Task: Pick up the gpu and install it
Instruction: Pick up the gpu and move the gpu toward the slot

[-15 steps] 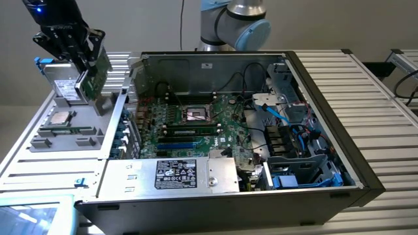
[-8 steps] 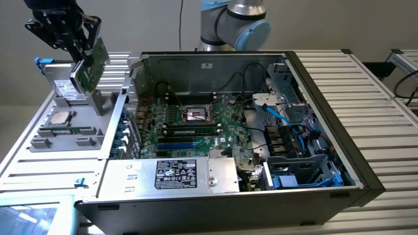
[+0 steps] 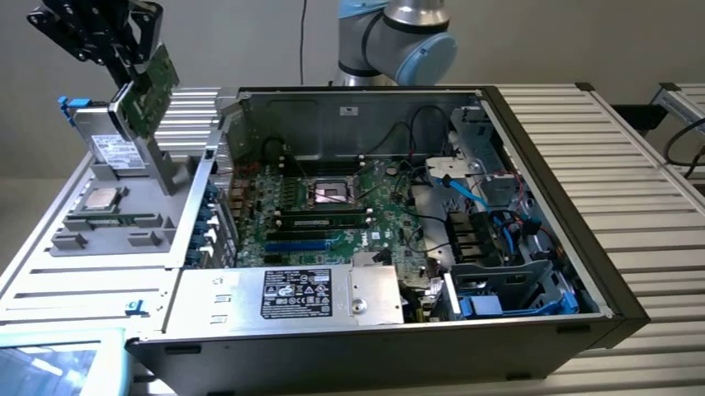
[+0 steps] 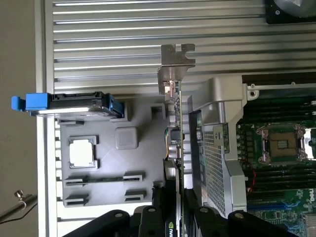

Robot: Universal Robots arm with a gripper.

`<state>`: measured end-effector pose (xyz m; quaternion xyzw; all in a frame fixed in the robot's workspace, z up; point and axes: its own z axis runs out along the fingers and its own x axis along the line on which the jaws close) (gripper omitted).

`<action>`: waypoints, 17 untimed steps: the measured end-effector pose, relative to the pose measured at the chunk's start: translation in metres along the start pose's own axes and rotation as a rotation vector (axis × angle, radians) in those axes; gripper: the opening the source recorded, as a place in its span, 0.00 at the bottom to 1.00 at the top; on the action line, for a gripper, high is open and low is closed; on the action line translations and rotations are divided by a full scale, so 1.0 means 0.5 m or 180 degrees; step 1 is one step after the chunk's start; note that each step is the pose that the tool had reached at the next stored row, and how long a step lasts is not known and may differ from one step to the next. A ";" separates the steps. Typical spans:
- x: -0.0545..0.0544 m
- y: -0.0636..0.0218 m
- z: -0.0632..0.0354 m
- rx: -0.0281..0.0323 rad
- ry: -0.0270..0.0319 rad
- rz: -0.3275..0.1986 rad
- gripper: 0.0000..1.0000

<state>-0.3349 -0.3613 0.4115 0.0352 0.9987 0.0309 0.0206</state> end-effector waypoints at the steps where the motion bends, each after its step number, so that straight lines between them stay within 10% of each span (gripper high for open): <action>1: 0.000 0.000 -0.007 -0.0002 0.0000 0.0000 0.28; 17: -0.005 0.007 -0.116 -0.0029 0.0006 -0.0059 0.28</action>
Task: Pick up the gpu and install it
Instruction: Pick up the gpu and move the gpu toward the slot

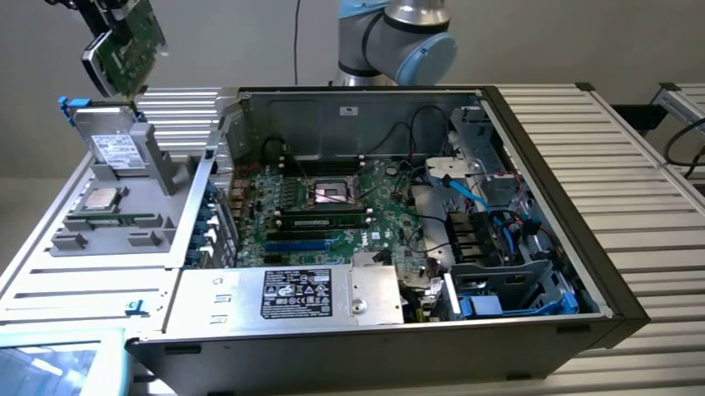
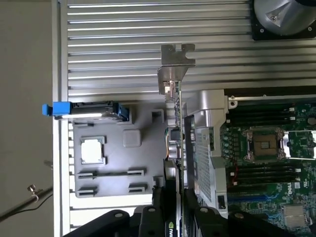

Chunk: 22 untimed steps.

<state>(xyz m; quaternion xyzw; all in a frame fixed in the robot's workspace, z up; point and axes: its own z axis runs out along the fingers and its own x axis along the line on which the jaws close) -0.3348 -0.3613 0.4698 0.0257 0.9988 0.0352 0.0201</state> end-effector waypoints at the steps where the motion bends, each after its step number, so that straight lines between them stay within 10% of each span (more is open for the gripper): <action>1: 0.000 0.000 -0.002 -0.0003 0.0004 -0.0052 0.28; 22: 0.000 0.000 -0.004 -0.0055 0.0079 -0.1101 0.28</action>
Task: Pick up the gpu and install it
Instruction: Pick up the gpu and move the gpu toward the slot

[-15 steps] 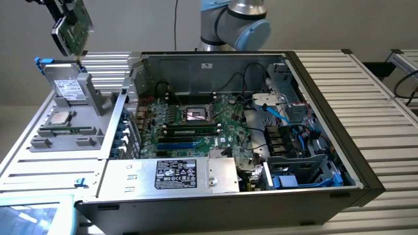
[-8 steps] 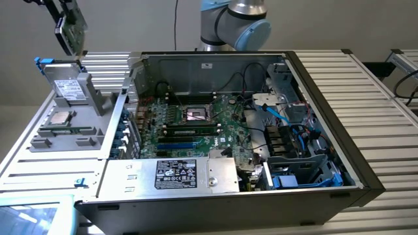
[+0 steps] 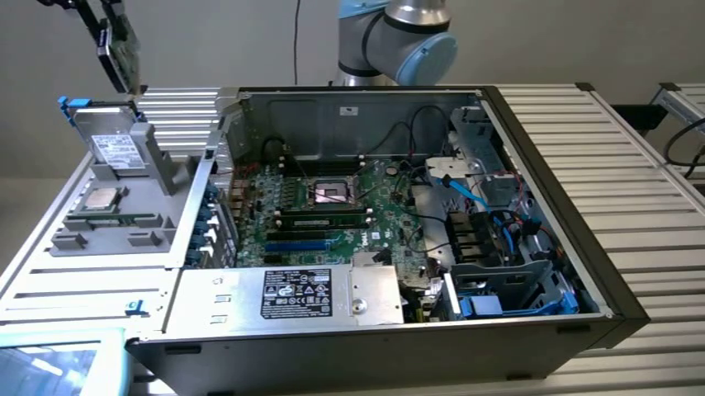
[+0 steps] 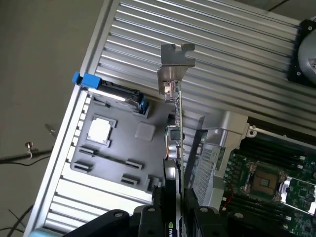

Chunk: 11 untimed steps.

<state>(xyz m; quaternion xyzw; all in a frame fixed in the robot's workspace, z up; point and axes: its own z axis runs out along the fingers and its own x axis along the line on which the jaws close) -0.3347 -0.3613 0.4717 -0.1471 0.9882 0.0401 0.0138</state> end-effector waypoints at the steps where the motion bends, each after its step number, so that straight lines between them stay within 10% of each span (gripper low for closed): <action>1: 0.000 0.000 0.000 -0.0005 0.0003 -0.0057 0.28; 11: 0.004 0.001 0.001 -0.0059 0.0024 -0.0499 0.28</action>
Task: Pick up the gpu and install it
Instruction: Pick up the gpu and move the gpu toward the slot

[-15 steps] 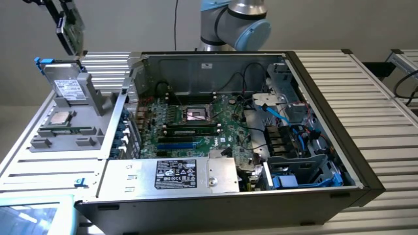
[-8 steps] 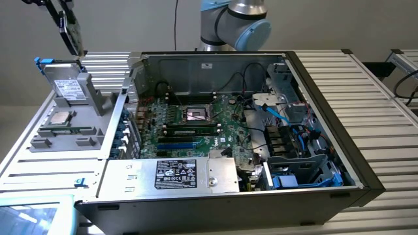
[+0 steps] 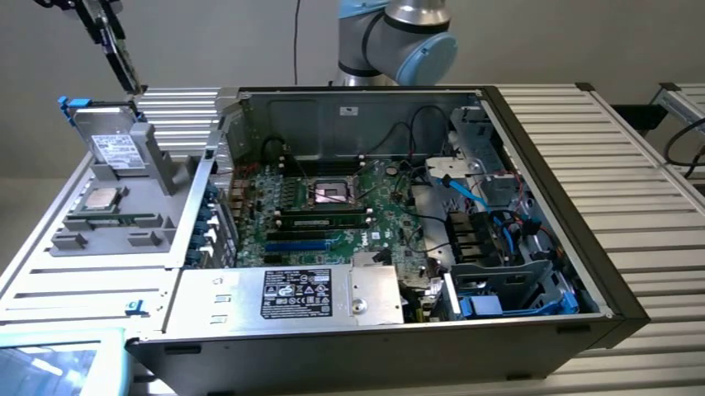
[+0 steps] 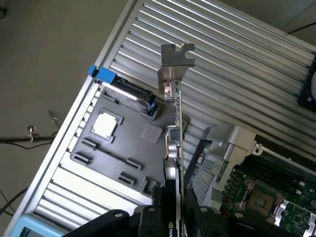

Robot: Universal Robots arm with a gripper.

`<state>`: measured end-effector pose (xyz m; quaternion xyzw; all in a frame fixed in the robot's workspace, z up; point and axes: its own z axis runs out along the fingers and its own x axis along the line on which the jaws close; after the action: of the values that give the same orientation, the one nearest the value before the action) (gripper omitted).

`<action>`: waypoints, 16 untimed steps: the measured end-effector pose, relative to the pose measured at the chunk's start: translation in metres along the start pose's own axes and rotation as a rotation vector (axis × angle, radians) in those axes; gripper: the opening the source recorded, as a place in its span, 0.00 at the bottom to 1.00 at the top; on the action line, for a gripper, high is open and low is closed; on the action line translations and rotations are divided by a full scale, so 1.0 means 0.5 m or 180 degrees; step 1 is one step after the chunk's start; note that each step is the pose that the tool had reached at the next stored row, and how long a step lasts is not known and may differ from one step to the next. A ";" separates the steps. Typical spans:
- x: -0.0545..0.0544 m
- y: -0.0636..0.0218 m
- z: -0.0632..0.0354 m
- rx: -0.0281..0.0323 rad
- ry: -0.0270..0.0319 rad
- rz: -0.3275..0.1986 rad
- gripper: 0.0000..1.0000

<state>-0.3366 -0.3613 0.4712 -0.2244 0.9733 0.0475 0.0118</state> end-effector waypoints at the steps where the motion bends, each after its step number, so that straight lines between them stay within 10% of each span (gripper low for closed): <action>1: 0.000 0.000 0.000 -0.0003 0.0005 -0.0057 0.28; 16: 0.000 0.000 -0.001 -0.0039 0.0079 -0.0897 0.28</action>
<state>-0.3365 -0.3613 0.4715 -0.3595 0.9319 0.0485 0.0049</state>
